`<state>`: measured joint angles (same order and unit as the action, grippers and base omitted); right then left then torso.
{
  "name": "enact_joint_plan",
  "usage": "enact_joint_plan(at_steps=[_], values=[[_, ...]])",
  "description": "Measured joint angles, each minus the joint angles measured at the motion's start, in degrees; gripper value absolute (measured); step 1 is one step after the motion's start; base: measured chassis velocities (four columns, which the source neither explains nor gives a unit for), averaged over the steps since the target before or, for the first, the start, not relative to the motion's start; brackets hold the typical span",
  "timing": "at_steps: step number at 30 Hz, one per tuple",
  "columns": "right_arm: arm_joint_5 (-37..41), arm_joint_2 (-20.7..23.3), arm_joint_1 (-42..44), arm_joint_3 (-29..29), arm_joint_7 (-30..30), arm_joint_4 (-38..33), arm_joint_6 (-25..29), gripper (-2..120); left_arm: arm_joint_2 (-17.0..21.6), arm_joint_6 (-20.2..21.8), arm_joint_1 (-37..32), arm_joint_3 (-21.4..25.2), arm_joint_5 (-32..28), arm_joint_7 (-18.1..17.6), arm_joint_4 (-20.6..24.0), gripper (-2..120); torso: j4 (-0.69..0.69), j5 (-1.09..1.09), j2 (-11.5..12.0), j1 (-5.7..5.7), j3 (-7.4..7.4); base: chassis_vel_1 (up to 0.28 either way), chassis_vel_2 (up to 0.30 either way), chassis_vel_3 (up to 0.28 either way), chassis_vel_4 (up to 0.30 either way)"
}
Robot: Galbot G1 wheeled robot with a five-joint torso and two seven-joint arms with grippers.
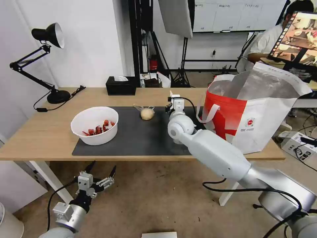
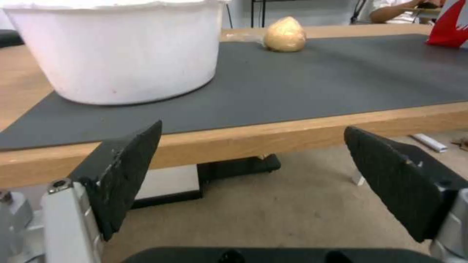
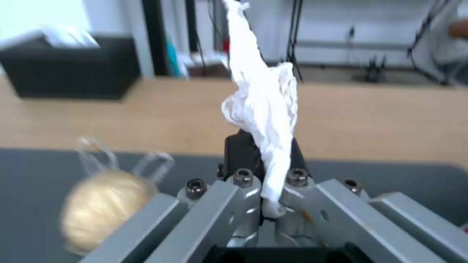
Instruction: Pick up the trash from the table and place it into the takeout bag.
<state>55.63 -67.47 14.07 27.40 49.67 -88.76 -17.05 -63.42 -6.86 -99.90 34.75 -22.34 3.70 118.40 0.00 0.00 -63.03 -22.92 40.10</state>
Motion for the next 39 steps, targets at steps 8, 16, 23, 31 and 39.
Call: enact_joint_plan(at_steps=[8,16,23,31,39], values=[[-14.0,3.9,3.5,-1.6,-6.2,-6.3,6.3,0,-0.9,-0.4,-1.2,0.3,0.1,0.0,0.3,100,0.00,0.00,0.0,0.00,0.00,0.000,0.000,0.000,0.000],[-25.2,6.2,7.9,-7.7,-9.7,-10.1,13.7,0,-1.1,-0.4,-1.1,-0.2,0.3,-0.2,0.1,100,0.00,0.00,0.0,0.00,0.00,0.000,0.000,0.000,0.000],[-30.1,10.6,11.3,-14.7,-5.0,-16.4,15.1,0,-1.0,-0.4,-0.6,-0.8,0.1,-1.2,0.0,100,-0.01,0.01,0.0,0.00,0.00,0.000,0.000,0.000,0.000],[-27.1,16.5,15.3,-20.9,0.4,-21.4,10.6,0,-1.0,0.5,-0.4,-1.2,-0.7,-1.4,0.3,100,-0.01,0.00,0.0,0.01,0.00,0.000,0.000,0.000,0.000],[-23.1,19.2,17.0,-23.6,1.7,-21.8,8.3,0,-1.5,1.3,0.4,-2.1,-1.2,-1.3,0.9,100,-0.01,0.01,0.0,0.00,0.00,0.000,0.000,0.000,0.000]])
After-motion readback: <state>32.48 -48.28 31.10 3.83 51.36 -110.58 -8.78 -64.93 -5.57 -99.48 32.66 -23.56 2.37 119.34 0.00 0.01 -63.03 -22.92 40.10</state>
